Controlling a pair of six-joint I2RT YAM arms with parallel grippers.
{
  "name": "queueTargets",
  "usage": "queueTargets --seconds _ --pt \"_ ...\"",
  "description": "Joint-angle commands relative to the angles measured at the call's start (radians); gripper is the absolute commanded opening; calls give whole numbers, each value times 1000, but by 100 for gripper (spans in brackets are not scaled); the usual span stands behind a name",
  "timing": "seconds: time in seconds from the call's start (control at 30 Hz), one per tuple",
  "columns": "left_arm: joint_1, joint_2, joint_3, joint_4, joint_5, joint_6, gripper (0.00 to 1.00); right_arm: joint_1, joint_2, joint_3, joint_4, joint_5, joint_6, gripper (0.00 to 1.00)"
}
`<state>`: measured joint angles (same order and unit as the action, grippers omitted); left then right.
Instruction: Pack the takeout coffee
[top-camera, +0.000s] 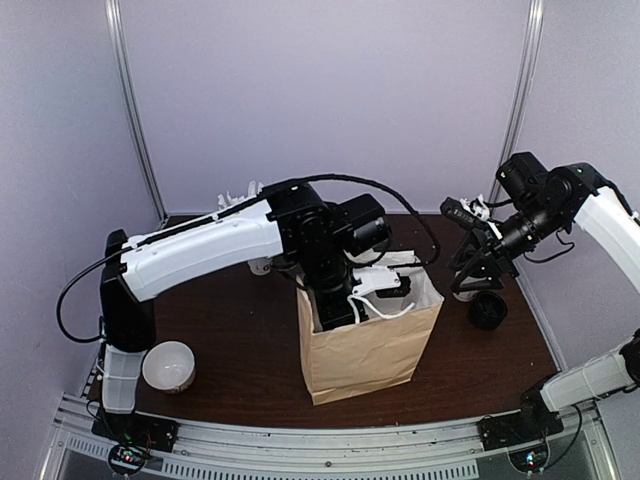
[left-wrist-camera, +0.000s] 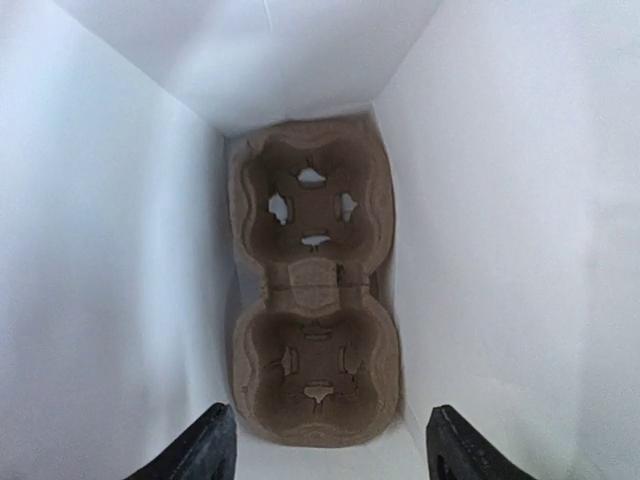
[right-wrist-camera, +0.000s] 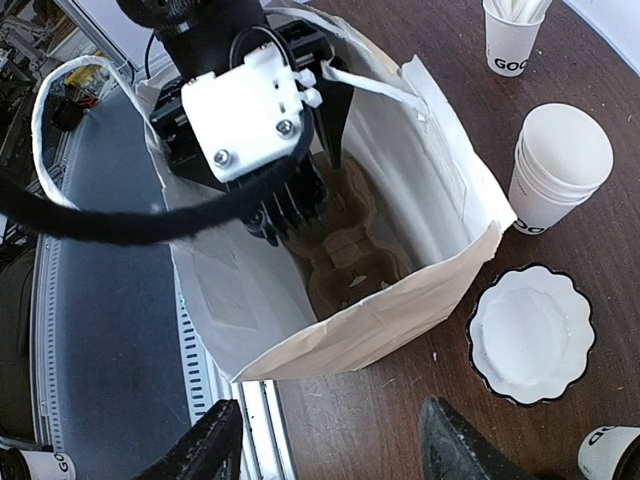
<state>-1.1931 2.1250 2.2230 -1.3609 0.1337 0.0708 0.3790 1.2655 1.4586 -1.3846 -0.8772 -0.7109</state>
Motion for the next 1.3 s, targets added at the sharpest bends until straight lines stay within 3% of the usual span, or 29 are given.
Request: queueTargets --seconds 0.0,0.27,0.5,0.6,0.7,0.8,0.9,1.13,1.27 --pt "-5 -112 68 46 12 43 70 10 -10 47 -25 -30 -8 64" --pt "4 -276 70 168 -15 56 73 37 3 110 -42 -30 -17 63" --pt "58 -374 -60 282 122 9 74 150 24 161 -27 25 -24 63" --pt "59 -379 -51 285 68 -10 73 217 60 197 -40 61 -31 62" --pt "58 -412 -82 287 8 -1 79 285 86 244 -43 119 -41 63" --pt "59 -446 -146 233 -106 76 87 351 119 297 -37 179 -45 63" --pt "58 -489 -269 232 -204 168 88 405 169 362 -50 196 -49 62" --pt "59 -479 -354 331 -206 216 80 544 260 435 -44 245 -43 54" --pt "69 -449 -352 384 -203 234 68 562 282 434 0 311 -9 39"
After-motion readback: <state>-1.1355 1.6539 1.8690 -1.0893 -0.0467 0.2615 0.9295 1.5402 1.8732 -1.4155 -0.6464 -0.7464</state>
